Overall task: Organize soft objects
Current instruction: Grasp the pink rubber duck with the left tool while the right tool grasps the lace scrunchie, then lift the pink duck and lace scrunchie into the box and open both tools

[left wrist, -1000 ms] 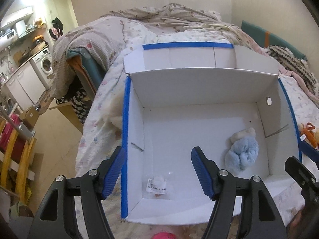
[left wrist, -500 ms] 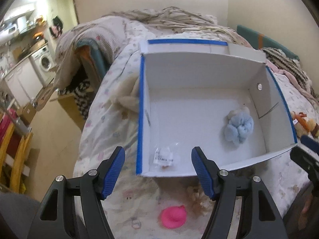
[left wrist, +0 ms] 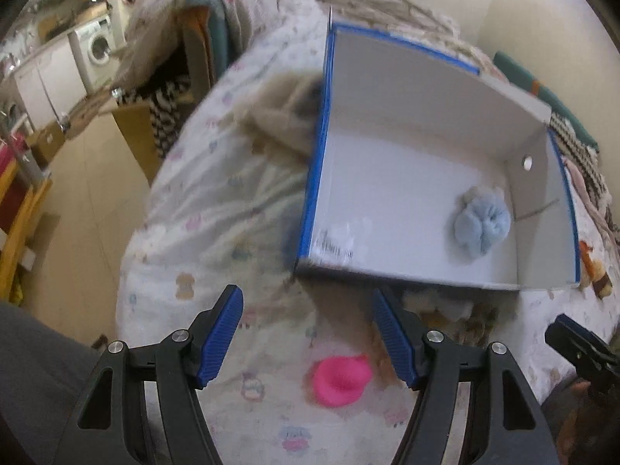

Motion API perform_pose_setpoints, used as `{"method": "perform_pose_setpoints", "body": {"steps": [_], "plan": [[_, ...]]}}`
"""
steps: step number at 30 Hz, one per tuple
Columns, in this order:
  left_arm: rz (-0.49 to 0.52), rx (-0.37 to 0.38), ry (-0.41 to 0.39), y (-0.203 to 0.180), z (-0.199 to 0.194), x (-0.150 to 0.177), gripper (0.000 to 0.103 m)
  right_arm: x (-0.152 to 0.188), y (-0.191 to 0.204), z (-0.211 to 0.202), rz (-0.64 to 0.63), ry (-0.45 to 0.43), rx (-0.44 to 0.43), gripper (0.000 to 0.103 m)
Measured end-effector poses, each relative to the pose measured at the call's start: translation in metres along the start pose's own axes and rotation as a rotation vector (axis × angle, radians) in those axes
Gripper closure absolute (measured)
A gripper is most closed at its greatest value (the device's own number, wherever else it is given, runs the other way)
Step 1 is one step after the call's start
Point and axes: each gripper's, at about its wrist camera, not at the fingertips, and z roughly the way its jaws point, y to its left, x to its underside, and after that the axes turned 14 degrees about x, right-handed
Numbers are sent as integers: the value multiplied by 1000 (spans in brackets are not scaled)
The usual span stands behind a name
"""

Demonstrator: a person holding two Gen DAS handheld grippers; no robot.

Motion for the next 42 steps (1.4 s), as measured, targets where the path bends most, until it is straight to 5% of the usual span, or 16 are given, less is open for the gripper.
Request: {"method": "perform_pose_setpoints", "body": {"steps": [7,17,23,28,34,36,38,40,42], "plan": [[-8,46,235,-3,48,26,37,0,-8,8,34,29,27,0],[73,-9,312,-24,78,48,38,3,-37,43,148,188,98,0],[52,-32,353,-21,91,54,41,2,2,72,-66,223,147,1],[54,-28,340,-22,92,52,61,3,27,91,-189,221,182,1],[96,-43,337,-29,90,54,62,8,41,105,-263,218,218,20],[95,-63,325,-27,89,49,62,11,45,103,-292,202,234,36],[83,-75,319,-34,88,45,62,12,46,98,-301,186,241,69],[71,-86,316,-32,87,43,62,13,45,93,-285,180,229,83],[68,-99,312,-31,86,43,62,14,43,91,-277,177,224,86]]}}
